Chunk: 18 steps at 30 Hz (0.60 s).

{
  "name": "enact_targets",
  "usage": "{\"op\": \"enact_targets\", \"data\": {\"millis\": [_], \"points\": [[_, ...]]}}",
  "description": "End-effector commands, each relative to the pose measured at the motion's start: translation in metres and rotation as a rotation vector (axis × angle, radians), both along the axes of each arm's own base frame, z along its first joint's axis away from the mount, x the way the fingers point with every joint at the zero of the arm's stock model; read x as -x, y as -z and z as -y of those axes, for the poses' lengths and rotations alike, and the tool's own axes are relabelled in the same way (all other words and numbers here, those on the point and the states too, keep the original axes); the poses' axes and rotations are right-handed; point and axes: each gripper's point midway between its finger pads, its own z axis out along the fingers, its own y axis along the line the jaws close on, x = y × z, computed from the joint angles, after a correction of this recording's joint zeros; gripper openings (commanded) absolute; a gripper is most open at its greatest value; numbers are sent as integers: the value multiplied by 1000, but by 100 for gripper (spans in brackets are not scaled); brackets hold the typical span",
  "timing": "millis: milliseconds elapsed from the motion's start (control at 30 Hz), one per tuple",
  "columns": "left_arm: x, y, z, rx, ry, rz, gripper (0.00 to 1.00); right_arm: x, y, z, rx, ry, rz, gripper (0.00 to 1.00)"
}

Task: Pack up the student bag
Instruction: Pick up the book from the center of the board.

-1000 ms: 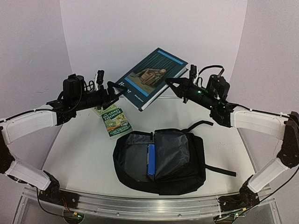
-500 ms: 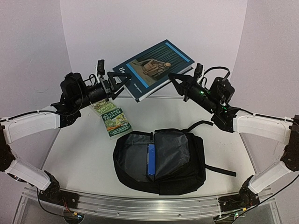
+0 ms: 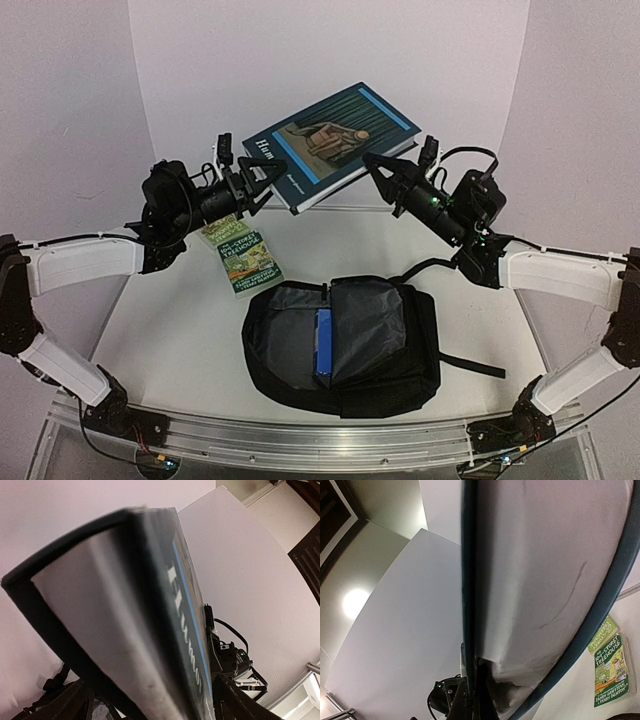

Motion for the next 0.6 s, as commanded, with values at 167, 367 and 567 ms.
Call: {"op": "enact_targets", "data": {"millis": [167, 367, 567], "points": [[6, -50, -5, 107, -8, 120, 65, 20, -37, 13, -113, -18, 95, 0], [5, -50, -1, 112, 9, 110, 52, 19, -33, 12, -114, -22, 87, 0], [4, -45, 0, 126, 22, 85, 30, 18, -29, 12, -93, -6, 90, 0]]}}
